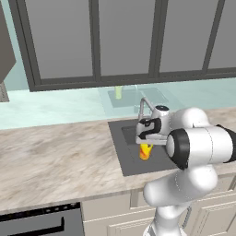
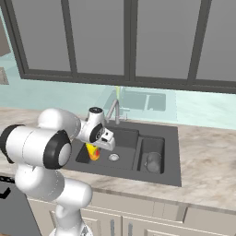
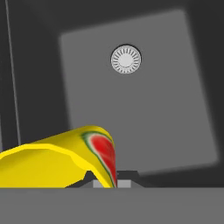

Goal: Move any existing items from the left basin to the right basin for drying. Then move the cup from the counter to the left basin of the sink for washing.

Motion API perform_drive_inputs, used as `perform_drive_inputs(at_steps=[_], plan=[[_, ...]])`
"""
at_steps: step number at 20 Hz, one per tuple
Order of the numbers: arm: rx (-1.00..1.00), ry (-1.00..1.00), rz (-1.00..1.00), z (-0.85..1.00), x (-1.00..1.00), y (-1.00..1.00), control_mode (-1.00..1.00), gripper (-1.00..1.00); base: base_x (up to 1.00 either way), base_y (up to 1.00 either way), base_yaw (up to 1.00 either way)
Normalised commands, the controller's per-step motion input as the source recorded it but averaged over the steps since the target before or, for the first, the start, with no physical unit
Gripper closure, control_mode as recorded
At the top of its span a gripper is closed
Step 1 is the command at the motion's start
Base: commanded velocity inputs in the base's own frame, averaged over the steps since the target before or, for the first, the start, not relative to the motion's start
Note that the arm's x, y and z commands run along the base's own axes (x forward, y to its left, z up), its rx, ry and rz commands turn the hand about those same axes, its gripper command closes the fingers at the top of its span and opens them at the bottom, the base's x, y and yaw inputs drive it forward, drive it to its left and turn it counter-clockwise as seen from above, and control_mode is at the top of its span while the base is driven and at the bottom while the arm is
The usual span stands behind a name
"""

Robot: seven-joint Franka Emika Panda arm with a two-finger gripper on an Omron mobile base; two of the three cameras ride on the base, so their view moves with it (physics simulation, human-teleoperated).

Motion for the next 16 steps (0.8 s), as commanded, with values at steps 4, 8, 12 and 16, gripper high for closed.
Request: perform_drive_inputs(at_steps=[4,8,12,16], plan=[[0.00,0.00,0.00,-0.27,0.02,-0.03,-1.00,1.00,0.00,0.00,0.00],[0.00,0.00,0.00,-0.23,0.03,0.00,-1.00,1.00,0.00,0.00,0.00],[0.00,0.00,-0.01,-0.17,0.07,-0.01,-1.00,1.00,0.00,0.00,0.00],[0.00,0.00,-0.01,-0.18,0.10,-0.01,-1.00,1.00,0.00,0.00,0.00]])
